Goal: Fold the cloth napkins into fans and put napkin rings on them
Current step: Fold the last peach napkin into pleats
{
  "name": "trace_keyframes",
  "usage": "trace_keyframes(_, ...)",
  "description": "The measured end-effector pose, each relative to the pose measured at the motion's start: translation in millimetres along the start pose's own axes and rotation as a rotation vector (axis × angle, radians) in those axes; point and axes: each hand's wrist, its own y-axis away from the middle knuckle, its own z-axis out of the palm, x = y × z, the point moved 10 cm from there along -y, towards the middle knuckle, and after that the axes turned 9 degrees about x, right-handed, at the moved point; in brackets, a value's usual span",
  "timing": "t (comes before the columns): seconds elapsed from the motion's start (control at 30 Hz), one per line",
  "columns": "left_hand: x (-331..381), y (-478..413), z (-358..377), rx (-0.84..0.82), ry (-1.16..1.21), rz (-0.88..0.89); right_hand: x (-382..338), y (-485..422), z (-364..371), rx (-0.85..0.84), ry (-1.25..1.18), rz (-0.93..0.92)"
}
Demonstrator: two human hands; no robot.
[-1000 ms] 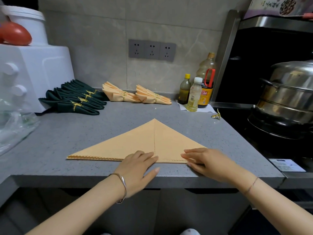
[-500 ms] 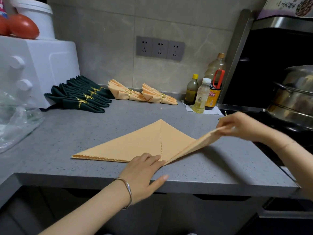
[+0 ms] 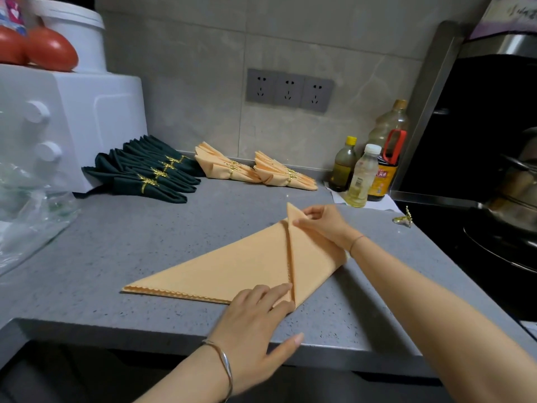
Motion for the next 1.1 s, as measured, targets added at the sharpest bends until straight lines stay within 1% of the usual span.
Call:
trace_keyframes(0.23, 4.2, -1.2, 1.5, -0.033, 0.016, 0.026, 21.6, -0.2, 9.5, 0.101, -0.029, -0.042)
trace_keyframes(0.37, 6.1, -1.4, -2.3, -0.044, -0.014, 0.002, 20.6, -2.9, 10.1, 0.145, 0.008, -0.081)
trace_keyframes(0.5, 11.8, 2.0, -7.8, -0.066, -0.031, -0.029, 19.5, -3.8, 9.4, 0.167, 0.106, -0.098)
trace_keyframes(0.6, 16.1, 3.0, -8.9, -0.103, -0.036, -0.051, 11.6, -1.2, 0.3, 0.187, 0.175, -0.129)
trace_keyframes(0.7, 16.9, 3.0, -4.1, -0.099, -0.061, -0.040, -9.3, 21.8, -21.6, 0.235, 0.105, -0.176)
trace_keyframes(0.73, 16.0, 3.4, -0.8, -0.097, -0.076, -0.035, -16.6, 35.8, -26.8, 0.228, 0.110, -0.209)
trace_keyframes(0.8, 14.4, 4.5, 5.2, -0.101, -0.095, -0.036, -24.4, 72.3, -27.4, 0.136, 0.158, -0.275)
trace_keyframes(0.87, 13.4, 5.1, 7.8, -0.101, -0.098, -0.049, -22.1, 115.1, -16.0, -0.021, 0.206, -0.338)
trace_keyframes(0.97, 13.5, 5.5, 7.6, -0.096, -0.105, -0.072, -12.6, 171.9, 2.2, -0.220, 0.365, -0.448)
trace_keyframes(1.03, 13.6, 5.9, 10.2, -0.105, -0.103, -0.089, -4.1, 194.1, 8.0, -0.310, 0.458, -0.447)
trace_keyframes(1.1, 15.3, 6.3, 14.2, -0.120, -0.103, -0.092, 2.7, 203.0, 10.9, -0.363, 0.551, -0.442)
